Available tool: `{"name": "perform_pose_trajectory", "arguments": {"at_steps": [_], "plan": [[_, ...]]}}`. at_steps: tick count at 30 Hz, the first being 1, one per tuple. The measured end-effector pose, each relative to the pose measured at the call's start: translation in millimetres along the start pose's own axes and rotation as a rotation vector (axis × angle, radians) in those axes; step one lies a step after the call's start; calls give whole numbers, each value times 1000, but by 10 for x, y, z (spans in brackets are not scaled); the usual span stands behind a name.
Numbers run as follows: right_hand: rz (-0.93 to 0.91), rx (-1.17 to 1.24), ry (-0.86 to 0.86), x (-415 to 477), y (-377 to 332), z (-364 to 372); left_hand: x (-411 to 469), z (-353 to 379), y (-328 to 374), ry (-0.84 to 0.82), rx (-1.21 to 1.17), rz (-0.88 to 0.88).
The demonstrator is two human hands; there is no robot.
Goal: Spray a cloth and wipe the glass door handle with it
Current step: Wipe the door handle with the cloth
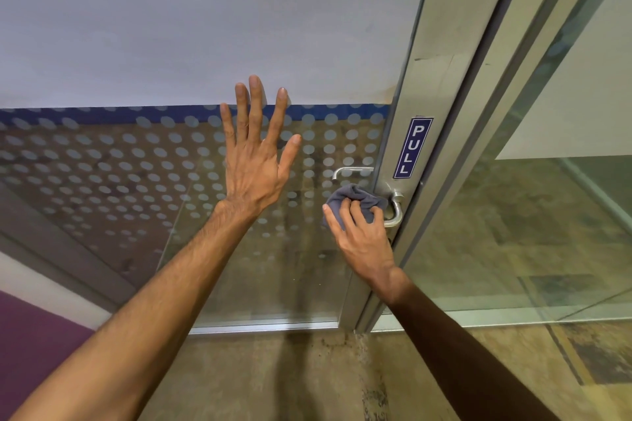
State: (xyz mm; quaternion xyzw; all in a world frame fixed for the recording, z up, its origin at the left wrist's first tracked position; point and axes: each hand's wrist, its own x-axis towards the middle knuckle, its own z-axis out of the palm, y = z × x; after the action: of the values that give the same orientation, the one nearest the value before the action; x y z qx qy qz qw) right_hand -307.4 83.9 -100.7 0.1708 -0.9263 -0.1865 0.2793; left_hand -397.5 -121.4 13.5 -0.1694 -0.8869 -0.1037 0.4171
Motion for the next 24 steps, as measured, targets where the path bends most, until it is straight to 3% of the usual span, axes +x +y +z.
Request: {"name": "perform_pose_trajectory", "arguments": {"at_steps": [13, 24], "plan": [[-340, -50, 53, -390, 440, 29, 4, -6, 15, -13, 13, -10], [-216, -2, 121, -739, 864, 121, 10, -14, 52, -24, 9, -28]]}}
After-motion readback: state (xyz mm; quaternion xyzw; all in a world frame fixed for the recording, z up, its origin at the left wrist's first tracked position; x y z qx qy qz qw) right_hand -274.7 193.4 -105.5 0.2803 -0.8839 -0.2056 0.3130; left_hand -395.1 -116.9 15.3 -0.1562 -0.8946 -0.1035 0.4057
